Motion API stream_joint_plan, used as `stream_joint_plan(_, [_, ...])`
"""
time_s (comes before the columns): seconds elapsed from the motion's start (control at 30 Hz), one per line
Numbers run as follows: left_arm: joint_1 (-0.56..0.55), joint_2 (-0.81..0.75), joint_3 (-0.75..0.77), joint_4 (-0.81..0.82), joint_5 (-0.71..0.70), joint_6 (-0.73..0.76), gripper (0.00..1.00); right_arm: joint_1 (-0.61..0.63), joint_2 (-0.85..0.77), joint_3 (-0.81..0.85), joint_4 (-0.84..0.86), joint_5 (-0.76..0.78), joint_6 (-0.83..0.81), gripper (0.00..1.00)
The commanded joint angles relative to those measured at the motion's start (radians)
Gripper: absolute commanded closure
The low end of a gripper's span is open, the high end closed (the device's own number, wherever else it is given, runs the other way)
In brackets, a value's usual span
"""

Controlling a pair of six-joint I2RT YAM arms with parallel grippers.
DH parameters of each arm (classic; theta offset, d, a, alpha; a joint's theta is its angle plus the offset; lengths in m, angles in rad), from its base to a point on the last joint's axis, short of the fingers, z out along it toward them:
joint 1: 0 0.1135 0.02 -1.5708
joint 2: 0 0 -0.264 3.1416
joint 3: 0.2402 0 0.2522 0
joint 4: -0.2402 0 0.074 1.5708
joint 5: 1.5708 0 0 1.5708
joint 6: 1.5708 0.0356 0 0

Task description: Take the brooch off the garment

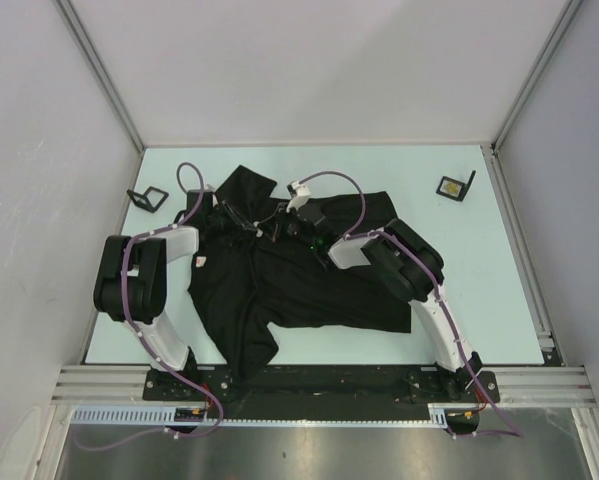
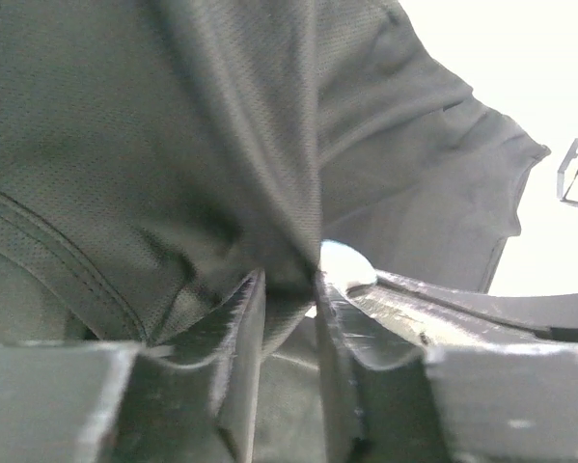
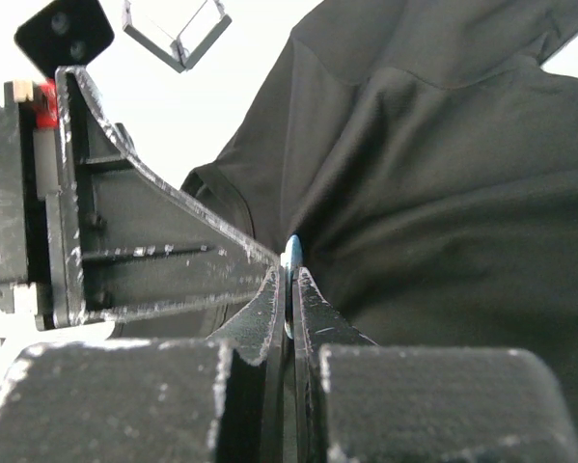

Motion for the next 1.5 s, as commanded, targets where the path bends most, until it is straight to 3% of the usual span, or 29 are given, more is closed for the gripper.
stream_joint_plan(0.0, [-0.001, 0.012, 0.018, -0.05, -0.082, 0.046, 0.72, 0.026, -0.056, -0.018, 0.255, -0.047, 0.036, 1.0])
stream_joint_plan(0.2, [0.01, -0.012, 0.023, -0.069, -0.093, 0.052, 0.73, 0.02, -0.065, -0.032, 0.232, -0.028, 0.021, 1.0])
stream_joint_plan(0.43, [0.027, -0.133, 0.049, -0.147, -0.157, 0.083, 0.5, 0.038, -0.114, -0.033, 0.058, 0.123, -0.112, 1.0])
stream_joint_plan(0.77, [0.03, -0.292, 0.058, -0.184, -0.142, 0.095, 0.38, 0.086, -0.191, -0.032, -0.154, 0.332, -0.287, 1.0])
stream_joint_plan(0.97, [0.044, -0.476, 0.01, -0.184, -0.022, 0.128, 0.32, 0.063, -0.266, -0.033, -0.199, 0.159, -0.295, 1.0])
stream_joint_plan(1.23, [0.079, -0.711, -0.074, -0.31, 0.221, 0.239, 0.32, -0.015, -0.393, -0.029, -0.294, -0.237, -0.223, 1.0])
stream_joint_plan(1.37, [0.084, -0.839, -0.193, -0.19, 0.326, 0.222, 0.35, -0.046, -0.421, -0.03, -0.215, -0.39, -0.096, 1.0])
stream_joint_plan(1.47, [0.084, -0.889, -0.247, -0.086, 0.363, 0.179, 0.45, -0.038, -0.433, -0.043, -0.14, -0.422, 0.038, 1.0])
